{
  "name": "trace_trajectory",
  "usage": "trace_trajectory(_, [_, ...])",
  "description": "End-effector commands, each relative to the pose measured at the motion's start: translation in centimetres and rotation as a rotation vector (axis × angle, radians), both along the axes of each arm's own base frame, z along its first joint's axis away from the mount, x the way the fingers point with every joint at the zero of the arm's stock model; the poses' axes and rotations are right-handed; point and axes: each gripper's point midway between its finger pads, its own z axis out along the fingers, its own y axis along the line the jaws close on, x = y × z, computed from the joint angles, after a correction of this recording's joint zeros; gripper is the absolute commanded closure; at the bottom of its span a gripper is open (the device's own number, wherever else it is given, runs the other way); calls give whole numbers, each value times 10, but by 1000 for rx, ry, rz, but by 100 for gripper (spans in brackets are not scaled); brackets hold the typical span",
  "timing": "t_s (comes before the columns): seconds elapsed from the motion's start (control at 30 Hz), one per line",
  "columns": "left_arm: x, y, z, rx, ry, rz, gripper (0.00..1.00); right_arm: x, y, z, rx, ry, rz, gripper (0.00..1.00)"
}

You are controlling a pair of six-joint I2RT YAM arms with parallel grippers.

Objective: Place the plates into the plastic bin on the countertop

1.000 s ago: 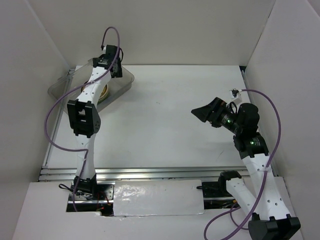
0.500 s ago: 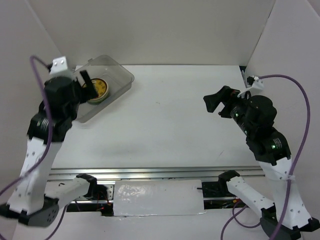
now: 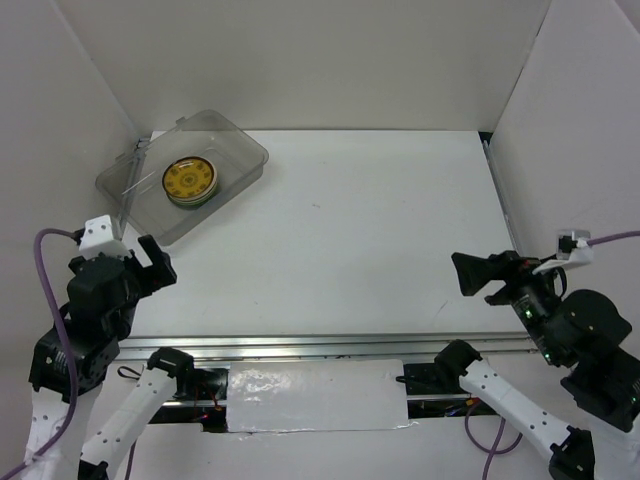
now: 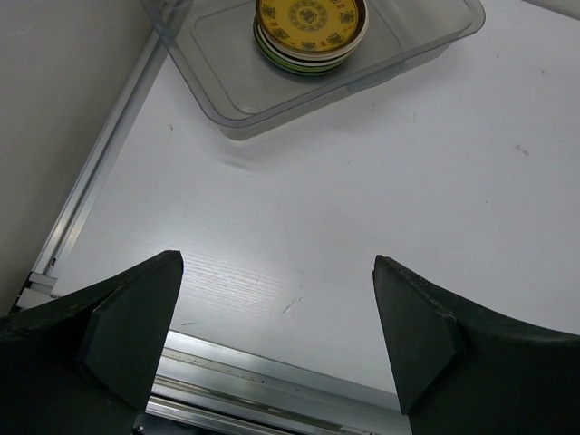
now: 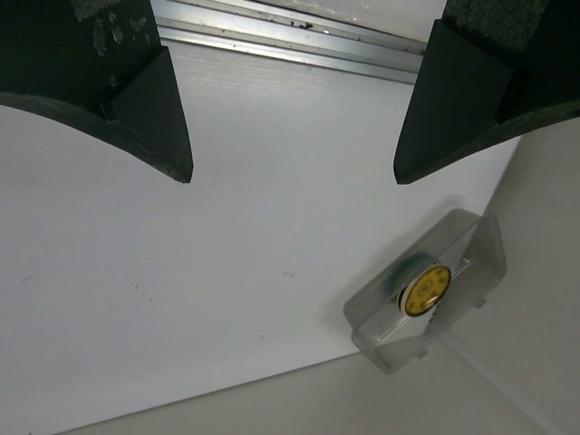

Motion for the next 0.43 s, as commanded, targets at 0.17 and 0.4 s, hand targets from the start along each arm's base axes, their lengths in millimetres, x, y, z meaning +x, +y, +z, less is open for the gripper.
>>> trace_trajectory(0.17, [-1,-5,-4,-37,-6,-17,1,-9,-14,-23,-22,66,-47,0])
trace_trajectory(0.4, [-3,-4,-2,-35,-17,-17,1,-7,-9,-22,-1,65,-34,0])
